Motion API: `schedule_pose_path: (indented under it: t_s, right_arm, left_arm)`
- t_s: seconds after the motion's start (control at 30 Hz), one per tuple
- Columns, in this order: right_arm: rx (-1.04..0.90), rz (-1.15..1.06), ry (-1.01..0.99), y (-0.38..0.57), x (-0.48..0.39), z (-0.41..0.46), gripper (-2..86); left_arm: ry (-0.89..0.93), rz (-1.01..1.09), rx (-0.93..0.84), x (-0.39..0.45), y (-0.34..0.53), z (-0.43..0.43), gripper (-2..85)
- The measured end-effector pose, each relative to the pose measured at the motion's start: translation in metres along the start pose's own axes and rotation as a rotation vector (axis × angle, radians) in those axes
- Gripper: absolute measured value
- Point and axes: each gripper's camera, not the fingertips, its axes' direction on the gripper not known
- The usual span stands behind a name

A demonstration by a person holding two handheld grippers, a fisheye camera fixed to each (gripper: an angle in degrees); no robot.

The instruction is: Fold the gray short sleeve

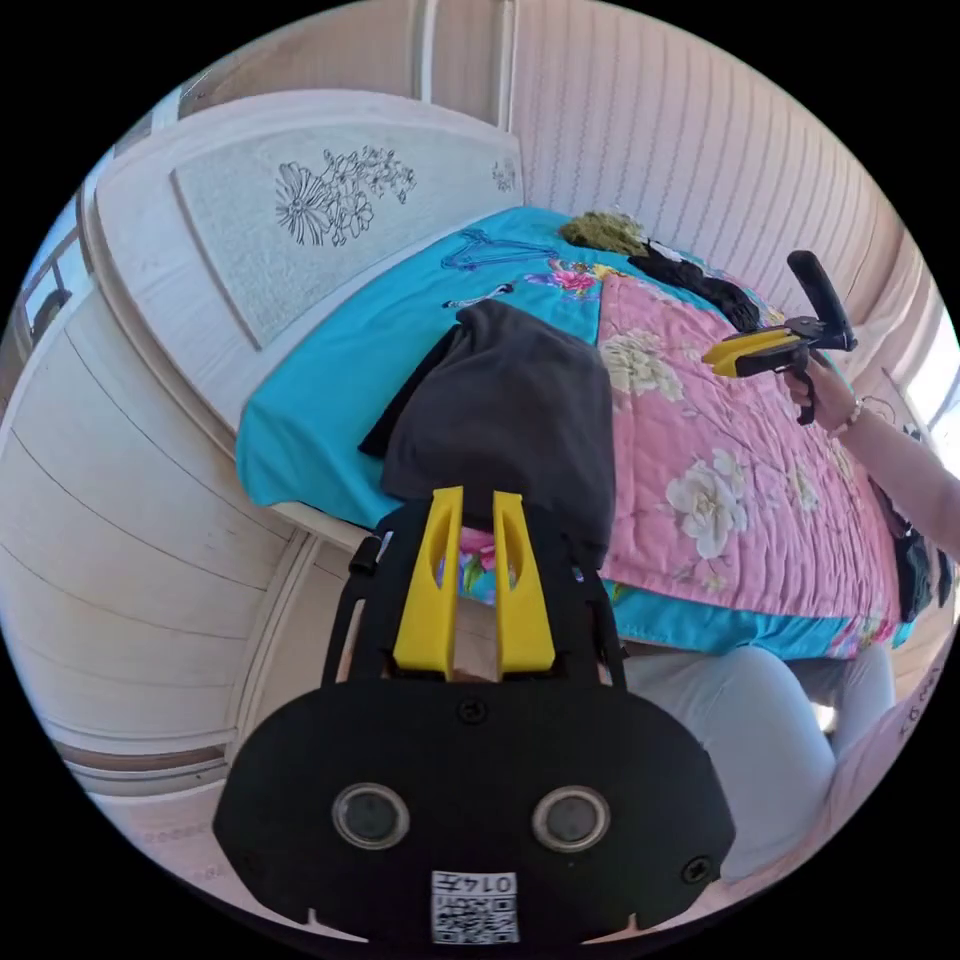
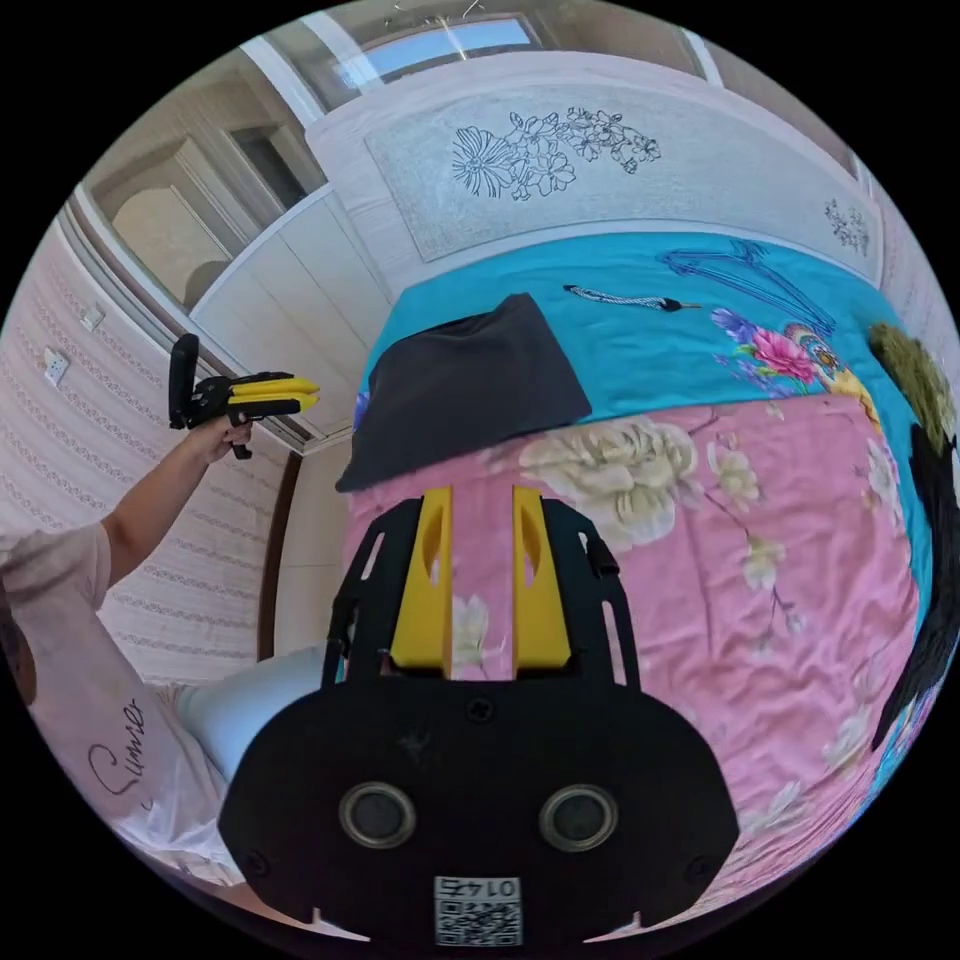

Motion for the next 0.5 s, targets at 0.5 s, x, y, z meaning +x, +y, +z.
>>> schedule_pose_path:
  t_s: [0.5]
  right_arm:
    - [0.446,0.703,0.949,0.610,-0.294,-0.329,6.4]
  left_arm:
    - [0.285,0.440,0.614,0.457,0.146,-0.111,0.7]
